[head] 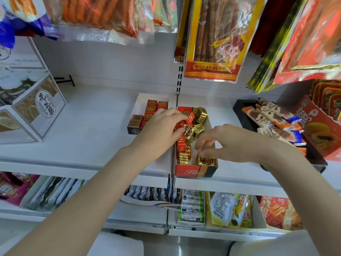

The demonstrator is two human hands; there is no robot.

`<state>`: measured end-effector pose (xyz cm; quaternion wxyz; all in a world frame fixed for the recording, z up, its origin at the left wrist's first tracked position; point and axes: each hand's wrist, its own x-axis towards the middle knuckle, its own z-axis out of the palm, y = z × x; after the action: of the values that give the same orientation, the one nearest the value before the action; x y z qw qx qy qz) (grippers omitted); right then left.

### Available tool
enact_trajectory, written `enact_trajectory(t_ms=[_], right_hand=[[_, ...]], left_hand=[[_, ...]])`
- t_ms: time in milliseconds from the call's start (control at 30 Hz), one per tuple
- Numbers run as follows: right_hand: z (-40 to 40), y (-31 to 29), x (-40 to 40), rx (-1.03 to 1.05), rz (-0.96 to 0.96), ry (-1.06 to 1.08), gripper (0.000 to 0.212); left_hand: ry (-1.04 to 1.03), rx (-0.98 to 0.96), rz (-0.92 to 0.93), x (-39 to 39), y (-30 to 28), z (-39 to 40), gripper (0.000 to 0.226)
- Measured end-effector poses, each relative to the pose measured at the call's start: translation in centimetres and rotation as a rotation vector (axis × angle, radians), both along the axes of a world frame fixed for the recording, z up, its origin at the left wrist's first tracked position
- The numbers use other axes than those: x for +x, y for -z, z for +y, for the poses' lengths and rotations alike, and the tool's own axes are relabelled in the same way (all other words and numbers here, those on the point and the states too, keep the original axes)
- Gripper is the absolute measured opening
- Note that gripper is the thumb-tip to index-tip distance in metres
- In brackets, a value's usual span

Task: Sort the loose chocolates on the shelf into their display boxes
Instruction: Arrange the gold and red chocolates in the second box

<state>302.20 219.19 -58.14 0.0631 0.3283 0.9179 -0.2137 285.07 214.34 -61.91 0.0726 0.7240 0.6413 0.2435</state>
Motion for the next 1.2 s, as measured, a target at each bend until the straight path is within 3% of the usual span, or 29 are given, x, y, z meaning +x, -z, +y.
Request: enact_trajectory(t_ms=[100, 267, 500, 600, 667, 767, 933, 1200], right_hand=[[-0.9, -0.3, -1.1, 0.066, 0.178, 0.054, 0.018], [-2.2, 1.7, -3.0, 0.283, 0.077, 0.107, 0.042], [-2.0, 1.2, -2.9, -0.061, 0.153, 0.257, 0.015], [-1.1, -0.7, -1.3, -0.295, 0.436, 0.456, 0.003], [-0.1, -1.1, -0.4, -0.218, 0.504, 0.489, 0.011], [0.3, 0.1, -0.5, 0.016, 0.327, 0.423, 0.013], [-0.1, 1.2, -0.9, 0.120, 0.041, 0.294, 0.013], [1.1, 0.7, 0.0, 0.105, 0.020, 0.164, 0.018]], left_hand=[[-0.005, -0.003, 0.000, 0.0, 0.0, 0.1, 0.038], [-0.019, -0.009, 0.012, 0.0, 0.0, 0.3, 0.037], [-0.016, -0.005, 0.010, -0.1, 0.1, 0.3, 0.037], [-0.006, 0.002, -0.001, -0.2, 0.1, 0.2, 0.037], [-0.005, -0.007, 0.004, -0.2, 0.1, 0.2, 0.037], [-0.006, -0.018, 0.003, -0.2, 0.1, 0.1, 0.038], [-0.007, -0.017, -0.006, -0.1, 0.0, 0.1, 0.038], [-0.005, -0.019, -0.016, -0.2, 0.0, 0.1, 0.038]])
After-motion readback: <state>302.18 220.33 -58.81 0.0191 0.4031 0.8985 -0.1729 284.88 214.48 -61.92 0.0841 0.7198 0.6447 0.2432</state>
